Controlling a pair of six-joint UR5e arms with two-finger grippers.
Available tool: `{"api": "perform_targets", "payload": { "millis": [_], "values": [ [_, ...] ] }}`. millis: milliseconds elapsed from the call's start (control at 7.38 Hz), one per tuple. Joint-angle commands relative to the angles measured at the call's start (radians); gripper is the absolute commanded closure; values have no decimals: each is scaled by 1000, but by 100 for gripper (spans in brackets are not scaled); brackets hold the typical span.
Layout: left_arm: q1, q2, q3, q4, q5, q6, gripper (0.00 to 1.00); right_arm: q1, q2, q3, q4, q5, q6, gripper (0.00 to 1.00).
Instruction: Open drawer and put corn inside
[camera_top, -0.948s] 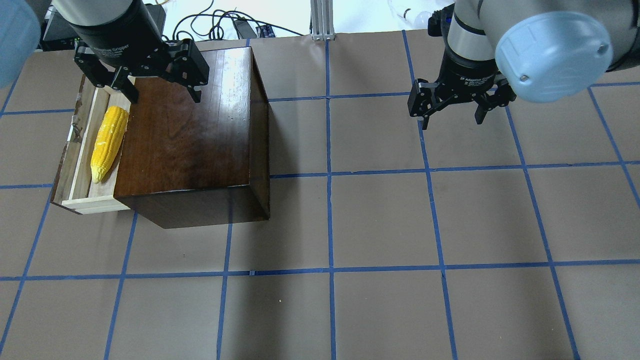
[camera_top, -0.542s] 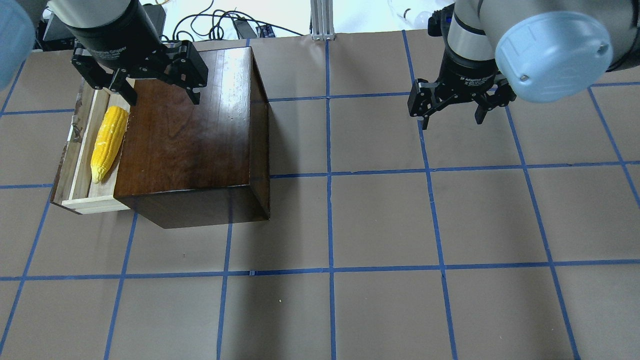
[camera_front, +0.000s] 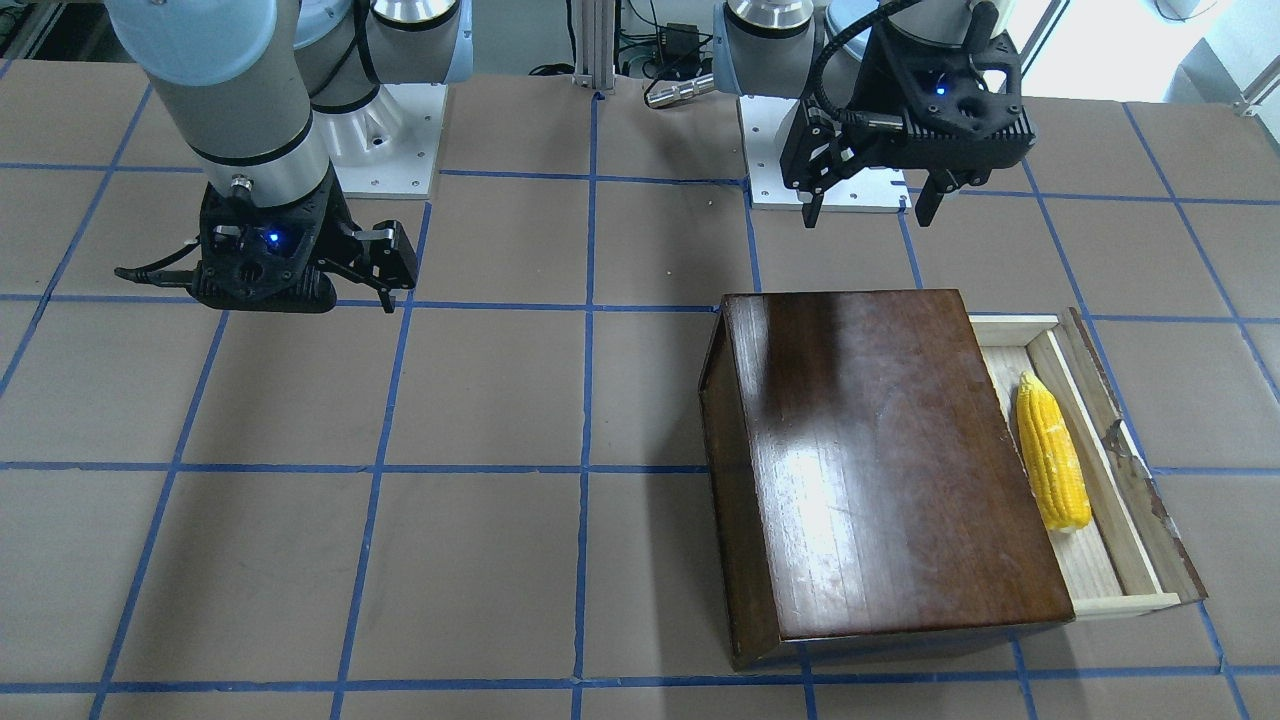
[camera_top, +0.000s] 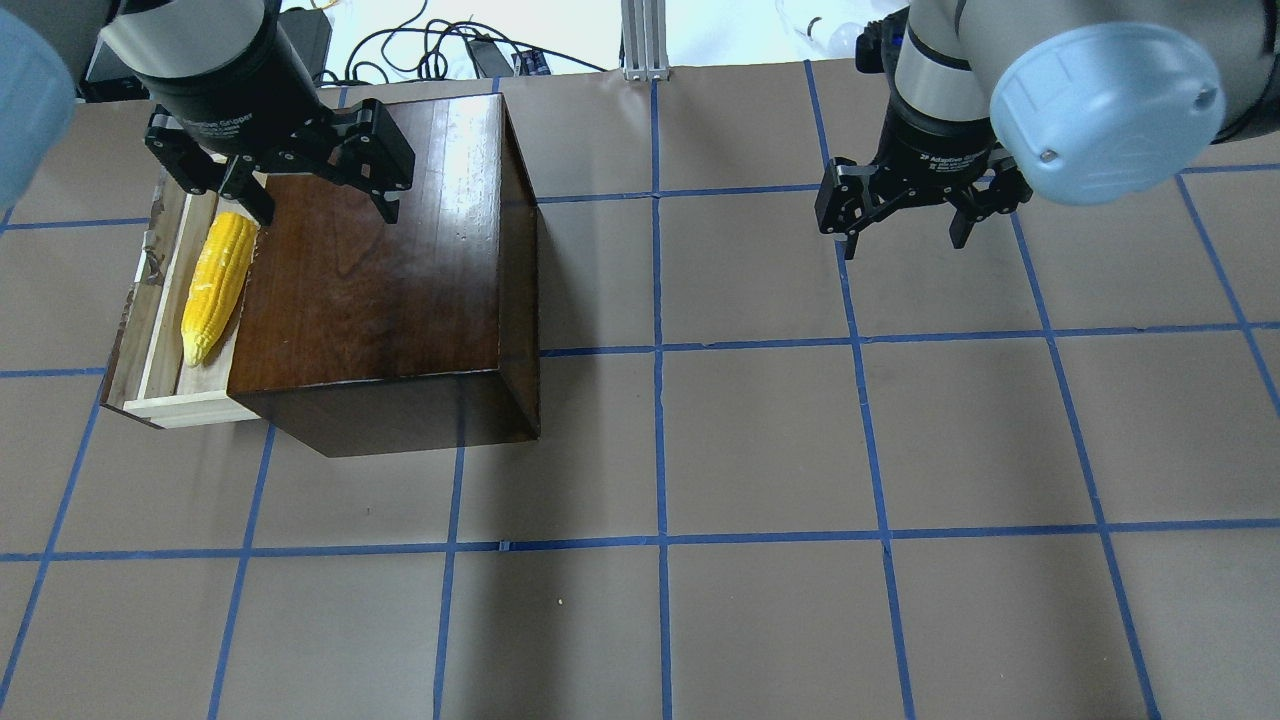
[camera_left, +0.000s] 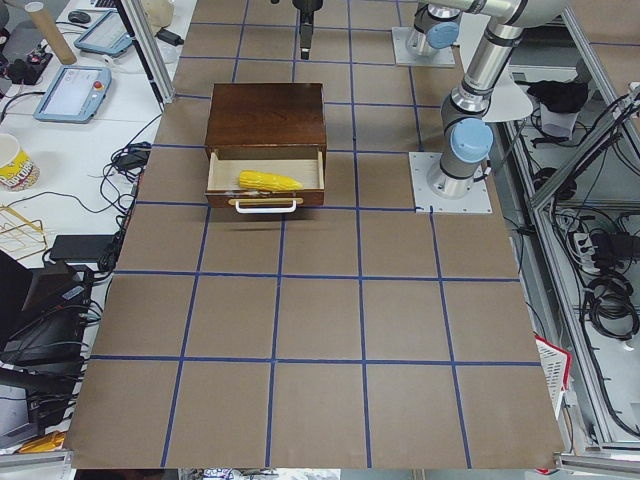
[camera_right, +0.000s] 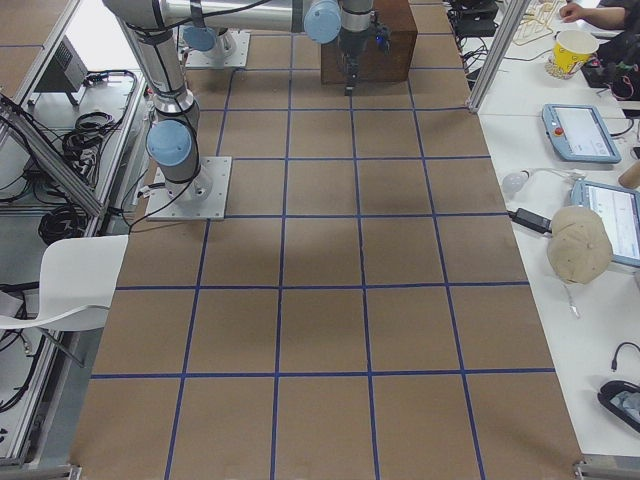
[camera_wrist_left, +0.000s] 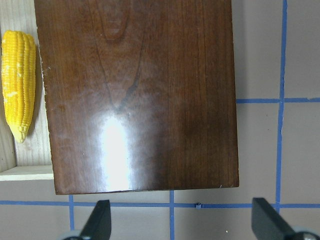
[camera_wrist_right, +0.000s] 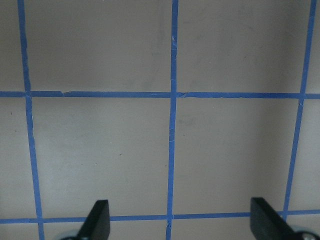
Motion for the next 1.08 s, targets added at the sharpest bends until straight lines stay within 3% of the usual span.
{"api": "perform_targets", "payload": {
  "millis": [0, 948],
  "values": [
    [8, -25, -4, 124, -10, 4, 0, 0, 0, 0, 0, 0, 0, 0],
    [8, -24, 4, 88, -13, 4, 0, 0, 0, 0, 0, 0, 0, 0]
  ]
}}
